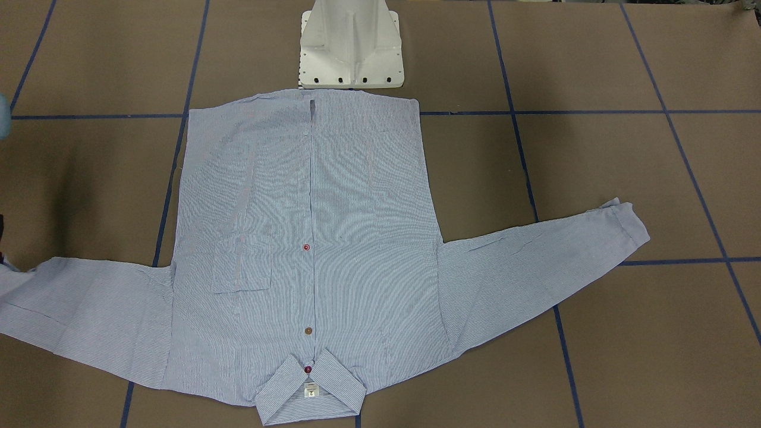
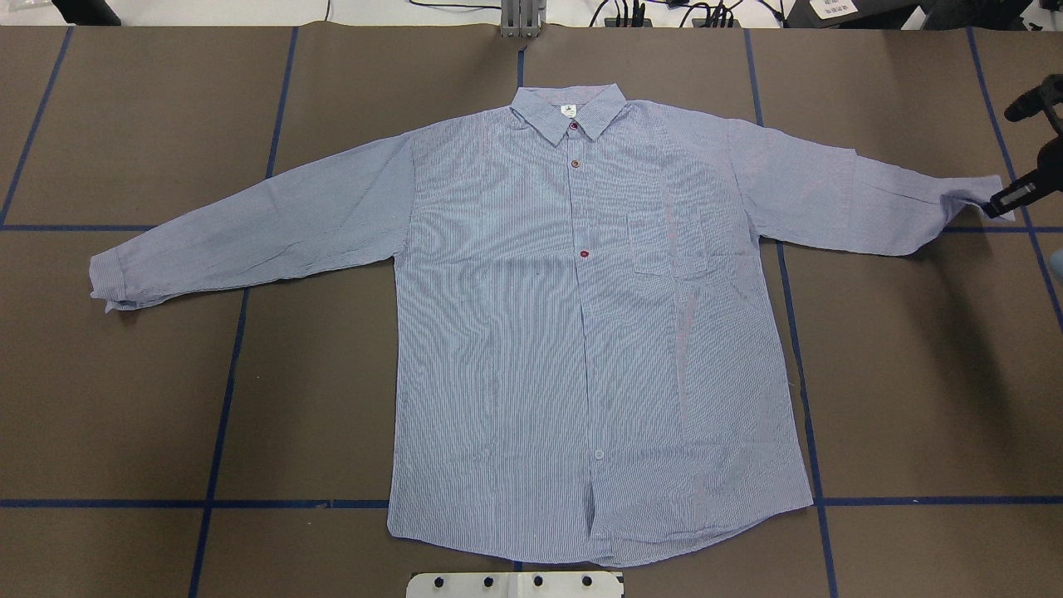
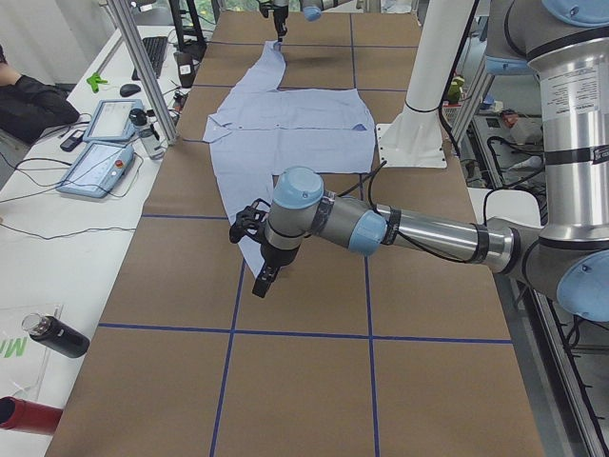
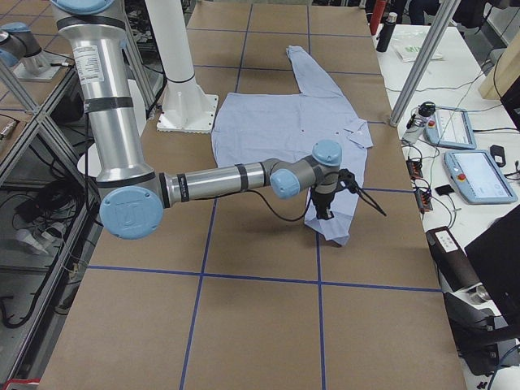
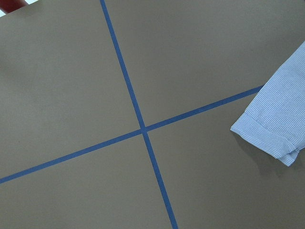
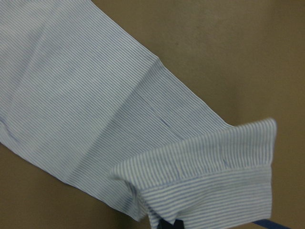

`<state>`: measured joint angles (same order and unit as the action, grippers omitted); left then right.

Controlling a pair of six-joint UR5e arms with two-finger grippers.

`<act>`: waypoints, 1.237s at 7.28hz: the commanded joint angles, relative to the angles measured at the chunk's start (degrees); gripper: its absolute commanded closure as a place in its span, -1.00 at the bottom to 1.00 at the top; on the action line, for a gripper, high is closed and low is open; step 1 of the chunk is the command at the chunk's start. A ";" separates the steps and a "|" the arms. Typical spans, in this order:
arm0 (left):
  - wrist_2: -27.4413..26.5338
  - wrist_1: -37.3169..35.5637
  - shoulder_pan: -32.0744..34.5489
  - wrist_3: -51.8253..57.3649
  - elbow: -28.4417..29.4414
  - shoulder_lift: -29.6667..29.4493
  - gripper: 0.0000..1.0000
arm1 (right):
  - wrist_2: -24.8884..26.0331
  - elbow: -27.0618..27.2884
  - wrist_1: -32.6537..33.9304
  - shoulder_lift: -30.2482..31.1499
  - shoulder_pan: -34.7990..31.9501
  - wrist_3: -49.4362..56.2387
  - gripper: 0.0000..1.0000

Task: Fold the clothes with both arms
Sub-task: 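Grasp the sleeve cuff nearest the right gripper and lift it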

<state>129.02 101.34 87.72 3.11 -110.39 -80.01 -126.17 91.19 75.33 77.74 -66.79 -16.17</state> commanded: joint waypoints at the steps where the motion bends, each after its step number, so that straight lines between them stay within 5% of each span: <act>1: 0.00 0.00 0.00 0.05 0.09 0.03 -1.00 | 0.65 2.06 1.75 -10.63 8.48 -20.21 1.00; 4: -0.09 0.00 0.00 0.05 0.26 -0.06 -1.00 | 11.44 0.48 1.92 -24.61 17.82 -34.09 1.00; 8: -0.09 0.00 0.00 0.22 1.14 0.03 -1.00 | 31.29 -10.22 2.98 -38.25 29.85 -40.85 1.00; 9: -0.09 0.00 0.00 0.23 1.14 0.03 -1.00 | 34.55 -16.86 2.89 -43.41 32.57 -42.35 1.00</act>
<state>128.93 101.34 87.72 3.30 -109.39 -79.98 -96.80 80.82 78.32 39.65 -38.18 -56.31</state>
